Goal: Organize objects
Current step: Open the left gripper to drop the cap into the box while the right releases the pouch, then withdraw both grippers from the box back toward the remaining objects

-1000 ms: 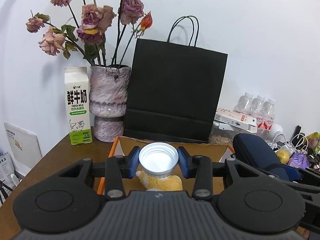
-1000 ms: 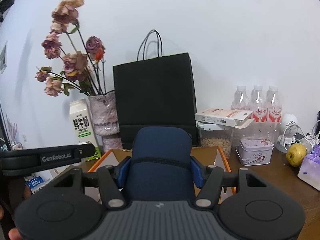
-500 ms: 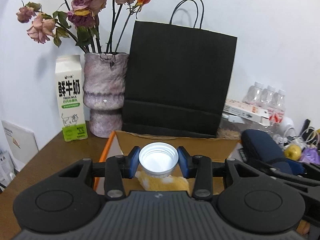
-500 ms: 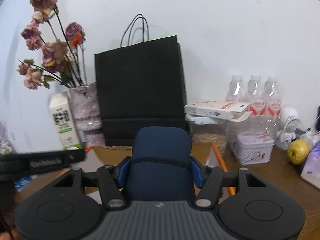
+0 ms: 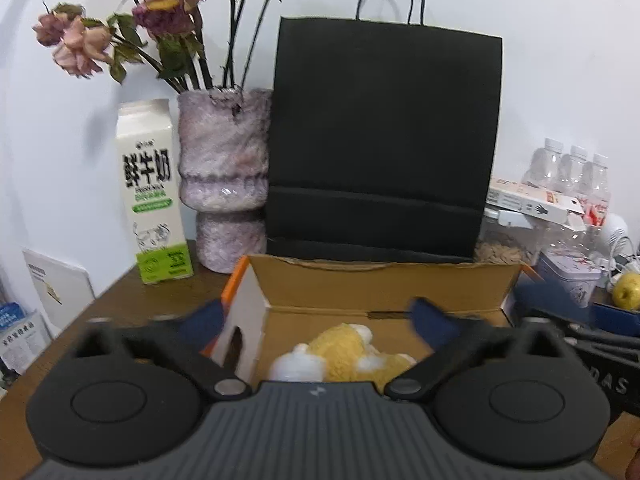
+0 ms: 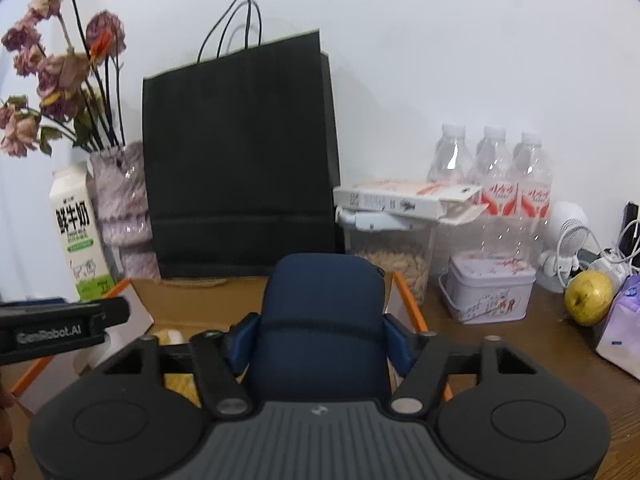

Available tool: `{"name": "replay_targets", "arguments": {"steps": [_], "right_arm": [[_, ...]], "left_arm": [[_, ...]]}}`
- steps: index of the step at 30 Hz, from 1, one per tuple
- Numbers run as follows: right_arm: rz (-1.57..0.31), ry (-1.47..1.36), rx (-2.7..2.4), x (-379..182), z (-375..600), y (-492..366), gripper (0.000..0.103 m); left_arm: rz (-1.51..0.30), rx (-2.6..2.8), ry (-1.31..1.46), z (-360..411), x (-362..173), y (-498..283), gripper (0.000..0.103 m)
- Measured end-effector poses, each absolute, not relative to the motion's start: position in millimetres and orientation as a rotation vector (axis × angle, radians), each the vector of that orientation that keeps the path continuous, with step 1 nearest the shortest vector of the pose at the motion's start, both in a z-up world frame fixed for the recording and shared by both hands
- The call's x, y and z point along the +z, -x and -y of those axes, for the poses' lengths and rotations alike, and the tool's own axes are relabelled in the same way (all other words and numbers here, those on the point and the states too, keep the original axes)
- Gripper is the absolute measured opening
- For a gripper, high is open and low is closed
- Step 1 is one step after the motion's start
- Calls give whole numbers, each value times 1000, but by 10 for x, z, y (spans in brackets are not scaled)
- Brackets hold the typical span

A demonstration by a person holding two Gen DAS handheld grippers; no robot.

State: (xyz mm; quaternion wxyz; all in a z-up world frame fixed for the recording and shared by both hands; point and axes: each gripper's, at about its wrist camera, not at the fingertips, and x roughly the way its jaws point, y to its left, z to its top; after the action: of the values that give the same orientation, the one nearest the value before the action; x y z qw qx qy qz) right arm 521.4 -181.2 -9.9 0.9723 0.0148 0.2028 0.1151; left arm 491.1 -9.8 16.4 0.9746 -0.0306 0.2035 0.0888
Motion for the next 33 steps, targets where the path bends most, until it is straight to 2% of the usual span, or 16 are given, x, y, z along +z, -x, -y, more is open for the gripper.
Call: {"name": "replay_targets", "arguments": {"steps": [2, 3, 15, 33], "right_arm": [[-394, -29, 222, -82, 1817, -5185, 98], [-383, -25, 218, -70, 1816, -5166, 99], [-413, -25, 246, -36, 1797, -5124, 102], [-387, -70, 304, 509, 1922, -4597, 103]], "left_arm": [[-402, 189, 60, 96, 179, -4893, 103], [-405, 190, 64, 93, 180, -4895, 103], [-424, 182, 89, 67, 208, -4876, 103], [-438, 112, 145, 15, 596, -4410, 103]]}}
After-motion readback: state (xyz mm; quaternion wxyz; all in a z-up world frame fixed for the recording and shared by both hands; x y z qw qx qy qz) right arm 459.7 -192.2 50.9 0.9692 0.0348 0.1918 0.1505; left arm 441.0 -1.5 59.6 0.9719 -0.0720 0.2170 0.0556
